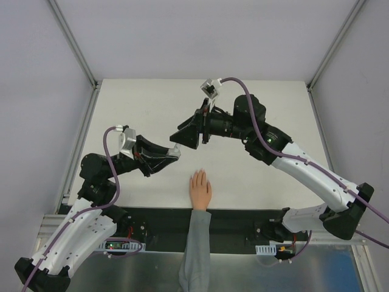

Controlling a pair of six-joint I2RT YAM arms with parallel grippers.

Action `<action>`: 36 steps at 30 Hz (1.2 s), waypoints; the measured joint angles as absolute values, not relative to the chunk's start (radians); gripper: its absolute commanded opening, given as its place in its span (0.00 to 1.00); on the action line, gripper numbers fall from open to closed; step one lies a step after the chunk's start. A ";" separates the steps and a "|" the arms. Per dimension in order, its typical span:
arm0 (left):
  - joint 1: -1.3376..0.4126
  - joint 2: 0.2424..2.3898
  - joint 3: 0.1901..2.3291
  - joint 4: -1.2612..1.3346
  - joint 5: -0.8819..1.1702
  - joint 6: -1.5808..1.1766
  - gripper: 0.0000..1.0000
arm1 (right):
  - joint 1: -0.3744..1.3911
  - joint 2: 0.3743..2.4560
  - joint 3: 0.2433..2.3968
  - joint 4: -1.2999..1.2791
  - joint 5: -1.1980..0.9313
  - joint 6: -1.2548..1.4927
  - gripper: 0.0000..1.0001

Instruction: Paint the nails

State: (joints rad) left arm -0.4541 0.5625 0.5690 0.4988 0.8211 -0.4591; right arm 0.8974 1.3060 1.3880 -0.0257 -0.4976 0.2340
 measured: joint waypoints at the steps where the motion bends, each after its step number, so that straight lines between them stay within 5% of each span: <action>1: -0.454 0.562 0.570 0.487 0.816 -0.449 0.00 | 0.912 1.306 1.409 -0.059 -0.450 0.231 0.72; 13: -0.454 0.524 0.577 0.403 0.600 -0.346 0.00 | 1.118 1.405 1.602 -0.347 0.101 0.252 0.49; 17: -0.454 0.524 0.579 0.381 0.577 -0.343 0.00 | 1.129 1.470 1.629 -0.351 0.160 0.273 0.34; 22: -0.454 0.528 0.579 0.368 0.560 -0.344 0.00 | 1.151 1.498 1.650 -0.349 0.197 0.279 0.02; 27: -0.454 0.523 0.579 0.369 0.549 -0.363 0.00 | 1.153 1.490 1.633 -0.317 0.194 0.250 0.01; 31: -0.455 0.536 0.579 0.384 0.622 -0.421 0.00 | 1.110 1.407 1.501 -0.210 0.002 0.136 0.00; 36: -0.459 0.572 0.561 0.545 0.800 -0.598 0.00 | 0.954 1.343 1.386 -0.057 -0.627 0.002 0.01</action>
State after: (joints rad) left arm -0.4587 0.5724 0.5610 0.5449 0.8001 -0.5976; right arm 0.9539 1.3426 1.3857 -0.0570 -0.6270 0.0017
